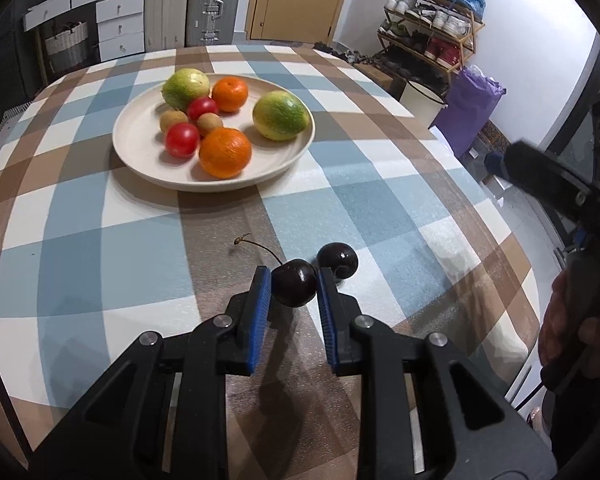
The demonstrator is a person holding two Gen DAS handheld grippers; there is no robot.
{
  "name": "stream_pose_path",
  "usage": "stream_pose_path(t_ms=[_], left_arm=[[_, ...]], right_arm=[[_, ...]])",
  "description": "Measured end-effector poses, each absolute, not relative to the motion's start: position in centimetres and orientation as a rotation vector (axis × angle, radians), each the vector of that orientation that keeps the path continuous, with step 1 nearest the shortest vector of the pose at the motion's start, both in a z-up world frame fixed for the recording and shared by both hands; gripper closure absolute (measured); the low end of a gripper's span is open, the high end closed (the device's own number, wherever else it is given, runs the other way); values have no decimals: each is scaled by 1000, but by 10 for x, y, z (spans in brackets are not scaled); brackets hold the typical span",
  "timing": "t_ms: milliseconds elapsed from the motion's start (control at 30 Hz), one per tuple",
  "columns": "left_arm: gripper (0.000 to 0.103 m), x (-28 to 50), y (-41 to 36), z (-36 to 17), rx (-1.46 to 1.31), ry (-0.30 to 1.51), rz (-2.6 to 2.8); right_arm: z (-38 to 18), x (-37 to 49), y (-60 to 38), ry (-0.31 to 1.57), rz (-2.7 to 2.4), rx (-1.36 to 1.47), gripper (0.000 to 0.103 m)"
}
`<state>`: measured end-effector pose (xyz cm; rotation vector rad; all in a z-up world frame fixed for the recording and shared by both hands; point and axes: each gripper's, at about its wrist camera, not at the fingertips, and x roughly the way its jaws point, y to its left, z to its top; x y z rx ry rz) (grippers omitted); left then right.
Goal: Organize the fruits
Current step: 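Grasp one dark cherry with the left gripper, then grasp the other dark cherry with the right gripper while the left gripper holds its cherry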
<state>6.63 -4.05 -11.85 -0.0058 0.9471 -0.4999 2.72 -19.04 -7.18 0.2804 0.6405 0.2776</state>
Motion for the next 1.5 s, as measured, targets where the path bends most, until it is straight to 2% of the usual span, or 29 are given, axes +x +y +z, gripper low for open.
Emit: stream_pose_path(t_ms=[400, 867, 1000, 1067, 1100, 1233, 1300, 1433, 1500], left_arm=[[82, 67, -4, -93, -52, 860, -433], [82, 73, 48, -88, -136, 843, -361], [82, 73, 55, -89, -149, 841, -359], [82, 73, 57, -89, -154, 839, -360], [82, 73, 58, -89, -156, 839, -360], [82, 73, 62, -90, -175, 841, -367], [82, 74, 65, -92, -182, 846, -366], [82, 74, 69, -92, -193, 847, -360], [82, 74, 71, -91, -197, 843, -356]], right_arm=[[-101, 41, -167, 759, 307, 258, 2], [-130, 59, -134, 862, 301, 160, 2], [-135, 64, -124, 878, 291, 105, 16], [-139, 66, -121, 897, 288, 87, 17], [-140, 67, -119, 902, 288, 80, 20], [-142, 66, -111, 910, 314, 49, 40], [-143, 67, -106, 914, 325, 27, 46], [-145, 67, -99, 920, 359, 9, 76], [-145, 67, -98, 922, 355, 2, 76]])
